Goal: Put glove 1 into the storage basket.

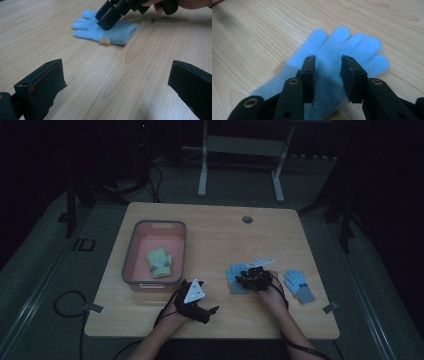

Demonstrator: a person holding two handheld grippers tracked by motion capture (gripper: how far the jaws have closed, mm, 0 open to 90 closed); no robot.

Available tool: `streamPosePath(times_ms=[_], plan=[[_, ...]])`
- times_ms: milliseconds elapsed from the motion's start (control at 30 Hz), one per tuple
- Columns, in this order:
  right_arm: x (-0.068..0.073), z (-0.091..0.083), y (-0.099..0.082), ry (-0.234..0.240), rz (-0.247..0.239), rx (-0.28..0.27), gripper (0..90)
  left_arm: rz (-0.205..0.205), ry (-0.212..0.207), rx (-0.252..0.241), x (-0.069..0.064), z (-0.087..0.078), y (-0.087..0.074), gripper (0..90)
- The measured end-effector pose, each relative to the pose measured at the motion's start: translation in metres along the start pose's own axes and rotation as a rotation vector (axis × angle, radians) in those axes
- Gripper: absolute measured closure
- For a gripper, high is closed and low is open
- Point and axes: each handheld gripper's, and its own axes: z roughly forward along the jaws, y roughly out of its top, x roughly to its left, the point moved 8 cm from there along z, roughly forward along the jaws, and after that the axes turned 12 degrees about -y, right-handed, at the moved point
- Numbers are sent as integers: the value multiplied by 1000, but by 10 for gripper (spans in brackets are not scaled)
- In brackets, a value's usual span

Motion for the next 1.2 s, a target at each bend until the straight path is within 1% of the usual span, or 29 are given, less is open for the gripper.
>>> streamPosePath(times_ms=[33,67,133,200,233,267,300,333,367,500,533,567,600,633,667,700,733,767,800,833,867,900,933,967,1000,1033,1100,1133,1200], plan=[[0,-6,2,15,-3,-7,639,1,0,0,0,0,0,4],[0,-6,2,15,-3,-7,639,1,0,0,0,0,0,4],[-2,-14,4,24,0,-17,639,-4,-2,-9,0,0,0,4],[-12,-29,6,23,-1,-39,638,-3,-4,-10,-1,0,0,4],[-12,-29,6,23,-1,-39,638,-4,-6,-9,-1,0,0,4],[-22,-40,7,15,5,-49,633,-2,-6,-9,-1,1,0,4],[-22,-40,7,15,5,-49,633,-1,-7,-8,-1,1,-1,4],[-34,-51,6,2,10,-52,629,1,-6,-7,-1,1,-1,4],[-34,-51,6,2,10,-52,629,3,-6,-6,-1,1,-1,4],[-57,-67,-2,-36,12,-52,630,8,0,-2,-1,1,-1,4],[-57,-67,-2,-36,12,-52,630,8,0,-2,-1,1,-1,4],[-63,-71,-5,-47,8,-50,630,6,1,-4,-2,1,-2,4],[-84,-81,-16,-84,29,-47,630,5,0,-1,-2,1,-2,4],[-84,-81,-16,-84,29,-47,630,5,0,-2,-2,1,-2,4],[-91,-84,-21,-95,42,-43,630,3,-2,-4,-2,1,-2,4],[-105,-89,-32,-110,63,-34,630,3,-2,-3,-2,1,-2,4],[-105,-89,-32,-110,63,-34,630,2,-2,-2,-2,2,-2,4],[-117,-92,-44,-122,69,-21,632,3,-2,-3,-2,2,-2,4],[-117,-92,-44,-122,69,-21,632,5,-2,0,-2,2,-2,4],[-128,-96,-57,-129,75,-7,632,5,1,0,-1,2,-2,4],[-128,-96,-57,-129,75,-7,632,2,-1,-2,-1,2,-2,4],[-138,-97,-70,-144,87,7,632,3,0,-2,-1,2,-2,4],[-138,-97,-70,-144,87,7,632,2,0,-3,0,2,-2,4],[-143,-97,-77,-152,95,19,632,-1,0,-6,0,1,-1,4],[-150,-95,-88,-164,112,36,631,-2,0,-10,0,1,-1,4],[-150,-95,-88,-164,112,36,631,1,1,-10,0,1,-1,4],[-155,-92,-99,-184,115,67,630,1,1,-9,0,1,-1,4],[-155,-87,-107,-177,118,85,625,-2,-1,-10,0,1,-1,4],[-155,-85,-109,-179,114,82,624,-1,0,-8,0,1,-1,4]])
